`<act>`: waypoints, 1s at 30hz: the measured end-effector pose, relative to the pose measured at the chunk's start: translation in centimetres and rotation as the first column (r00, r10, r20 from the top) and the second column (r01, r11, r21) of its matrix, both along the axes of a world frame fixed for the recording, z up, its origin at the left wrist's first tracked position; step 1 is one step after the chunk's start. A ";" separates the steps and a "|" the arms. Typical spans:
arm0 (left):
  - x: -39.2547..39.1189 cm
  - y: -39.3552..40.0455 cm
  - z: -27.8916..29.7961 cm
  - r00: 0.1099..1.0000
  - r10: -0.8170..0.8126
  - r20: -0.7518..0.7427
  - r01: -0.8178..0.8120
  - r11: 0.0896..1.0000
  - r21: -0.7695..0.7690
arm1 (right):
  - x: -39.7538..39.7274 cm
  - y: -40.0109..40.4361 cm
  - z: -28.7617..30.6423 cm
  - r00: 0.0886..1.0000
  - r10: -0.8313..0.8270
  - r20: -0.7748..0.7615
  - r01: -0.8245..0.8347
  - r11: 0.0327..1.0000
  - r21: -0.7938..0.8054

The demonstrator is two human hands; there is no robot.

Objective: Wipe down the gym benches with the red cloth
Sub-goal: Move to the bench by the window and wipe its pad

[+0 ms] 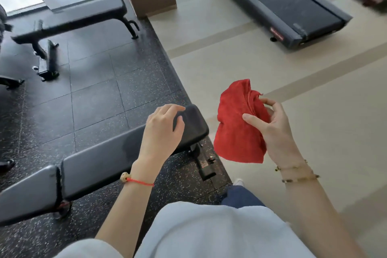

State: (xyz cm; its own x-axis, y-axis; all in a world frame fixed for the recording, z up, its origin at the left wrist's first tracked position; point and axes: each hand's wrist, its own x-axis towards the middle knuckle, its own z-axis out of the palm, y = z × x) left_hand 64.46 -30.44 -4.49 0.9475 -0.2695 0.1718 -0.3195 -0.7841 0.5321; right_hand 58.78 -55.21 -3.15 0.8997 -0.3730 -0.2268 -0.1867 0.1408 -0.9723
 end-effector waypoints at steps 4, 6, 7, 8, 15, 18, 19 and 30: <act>2.8 -7.7 -0.2 1.000 0.022 -0.010 -0.022 0.999 -0.031 | 3.2 -8.5 0.6 1.000 0.000 0.010 0.001 1.000 -0.031; 4.3 -10.6 -0.3 0.999 0.043 -0.022 -0.044 0.998 -0.038 | 5.0 -11.9 0.6 1.000 -0.005 0.006 0.005 1.000 -0.024; 5.0 -11.8 -0.3 0.998 0.053 -0.027 -0.054 0.998 -0.040 | 5.9 -13.3 0.5 1.000 -0.007 0.006 0.007 1.000 -0.013; 5.7 -12.8 -0.3 0.997 0.066 -0.033 -0.067 0.997 -0.041 | 6.8 -14.7 0.4 1.000 -0.006 0.008 0.006 1.000 0.002; 11.7 -17.6 -0.6 0.986 0.150 -0.078 -0.151 0.988 -0.005 | 14.3 -20.3 -1.2 1.000 0.020 -0.015 -0.018 0.997 0.071; 15.5 -19.1 -1.5 0.983 0.160 -0.089 -0.161 0.987 -0.005 | 18.4 -21.9 -2.1 1.000 0.027 -0.012 -0.026 0.996 0.083; 16.9 -19.6 -1.9 0.983 0.162 -0.091 -0.163 0.987 -0.005 | 20.0 -22.4 -2.4 0.999 0.034 -0.009 -0.033 0.996 0.084; 37.5 -21.9 -2.9 0.956 0.291 -0.030 -0.291 0.956 -0.021 | 44.0 -25.0 -2.4 0.984 0.177 0.035 -0.178 0.983 0.038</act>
State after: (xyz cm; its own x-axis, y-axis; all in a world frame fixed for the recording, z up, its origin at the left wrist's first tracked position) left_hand 101.92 -52.30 -7.40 0.9886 0.0226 0.1487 -0.0649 -0.8275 0.5576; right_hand 102.78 -80.21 -5.58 0.9576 -0.1978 -0.2097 -0.1823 0.1482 -0.9720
